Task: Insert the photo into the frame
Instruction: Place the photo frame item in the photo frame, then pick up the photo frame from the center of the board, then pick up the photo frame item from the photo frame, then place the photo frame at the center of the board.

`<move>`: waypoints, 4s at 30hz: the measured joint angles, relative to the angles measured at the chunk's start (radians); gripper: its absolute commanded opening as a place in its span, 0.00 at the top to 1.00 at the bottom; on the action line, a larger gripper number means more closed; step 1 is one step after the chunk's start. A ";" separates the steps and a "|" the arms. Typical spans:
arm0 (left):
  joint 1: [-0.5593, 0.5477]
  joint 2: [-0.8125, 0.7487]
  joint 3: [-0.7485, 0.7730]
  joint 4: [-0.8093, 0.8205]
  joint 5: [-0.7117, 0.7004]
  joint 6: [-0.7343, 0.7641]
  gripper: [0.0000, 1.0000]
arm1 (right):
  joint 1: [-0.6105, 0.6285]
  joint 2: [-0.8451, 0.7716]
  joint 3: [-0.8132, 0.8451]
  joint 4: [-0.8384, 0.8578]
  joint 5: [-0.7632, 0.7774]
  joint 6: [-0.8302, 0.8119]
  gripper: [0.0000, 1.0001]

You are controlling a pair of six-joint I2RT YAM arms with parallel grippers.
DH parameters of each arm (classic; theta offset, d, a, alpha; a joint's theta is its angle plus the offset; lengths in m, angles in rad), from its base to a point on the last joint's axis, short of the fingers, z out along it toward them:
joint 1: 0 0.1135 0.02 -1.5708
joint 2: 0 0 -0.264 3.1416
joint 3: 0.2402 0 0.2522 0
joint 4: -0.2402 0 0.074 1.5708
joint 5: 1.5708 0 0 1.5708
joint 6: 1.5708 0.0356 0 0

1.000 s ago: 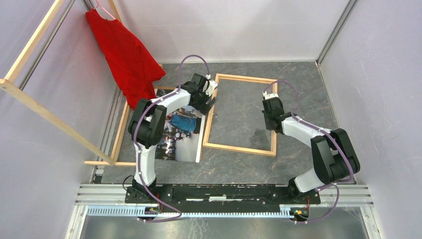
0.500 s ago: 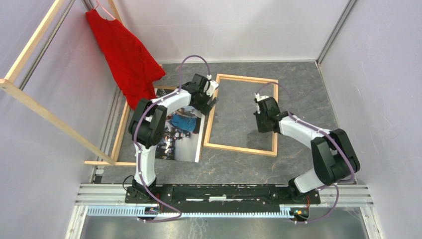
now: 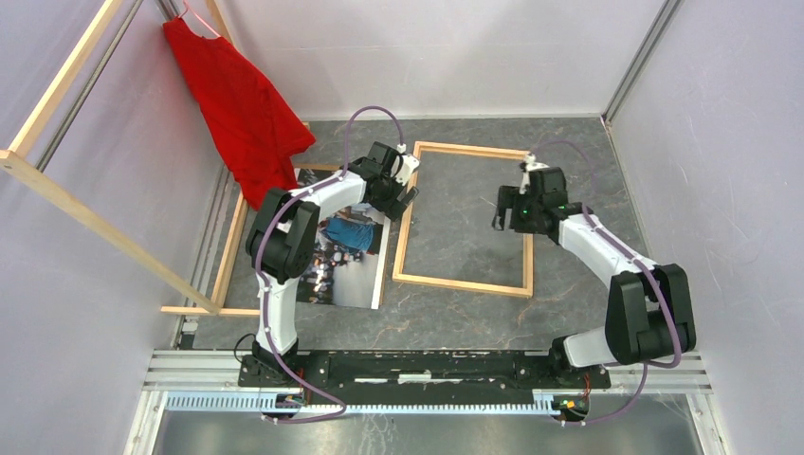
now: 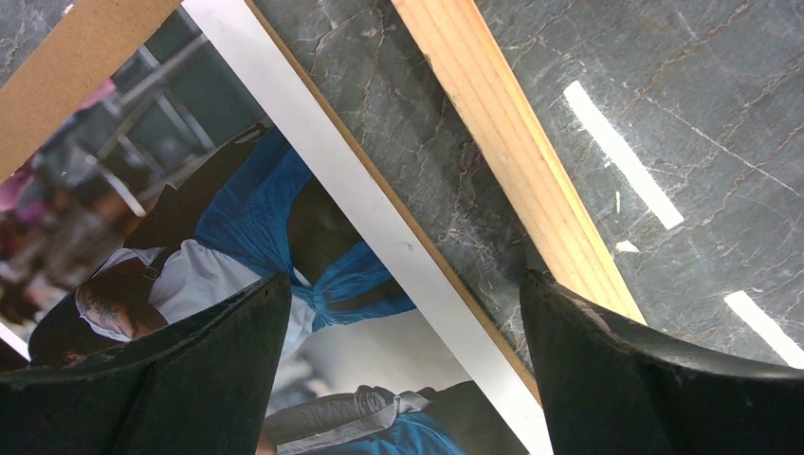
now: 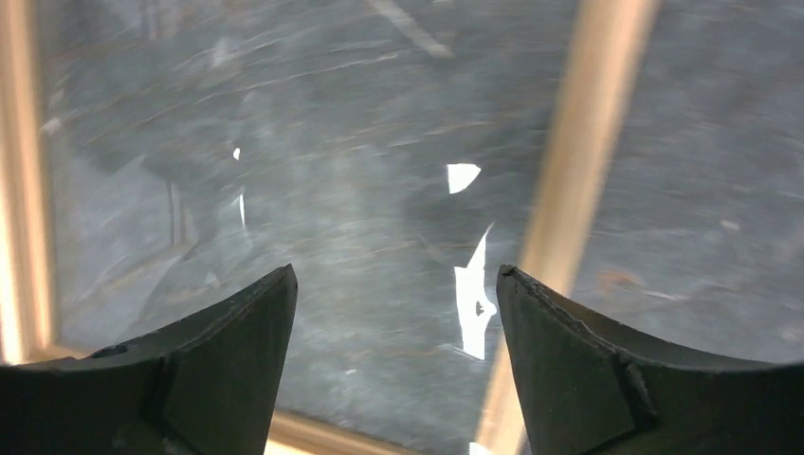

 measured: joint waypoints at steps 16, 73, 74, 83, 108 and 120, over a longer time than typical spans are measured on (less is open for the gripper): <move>-0.010 0.008 0.012 -0.002 -0.013 0.000 0.04 | -0.195 0.126 -0.134 0.243 -0.047 0.076 0.11; -0.259 -0.532 0.117 -0.389 0.414 0.086 0.00 | -0.170 -0.284 -0.249 0.806 -0.812 0.772 0.19; -0.275 -0.532 0.112 -0.403 0.414 0.085 0.00 | -0.157 -0.268 -0.237 0.801 -0.801 0.779 0.19; -0.484 -0.734 -0.003 -0.313 0.263 0.057 0.00 | -0.134 -0.253 -0.191 0.776 -0.763 0.798 0.20; -0.645 -0.598 -0.042 -0.112 -0.138 0.022 0.22 | -0.127 -0.240 -0.161 0.716 -0.762 0.745 0.22; -0.637 -0.598 -0.075 -0.050 -0.172 0.060 0.32 | -0.126 -0.239 -0.163 0.670 -0.790 0.705 0.22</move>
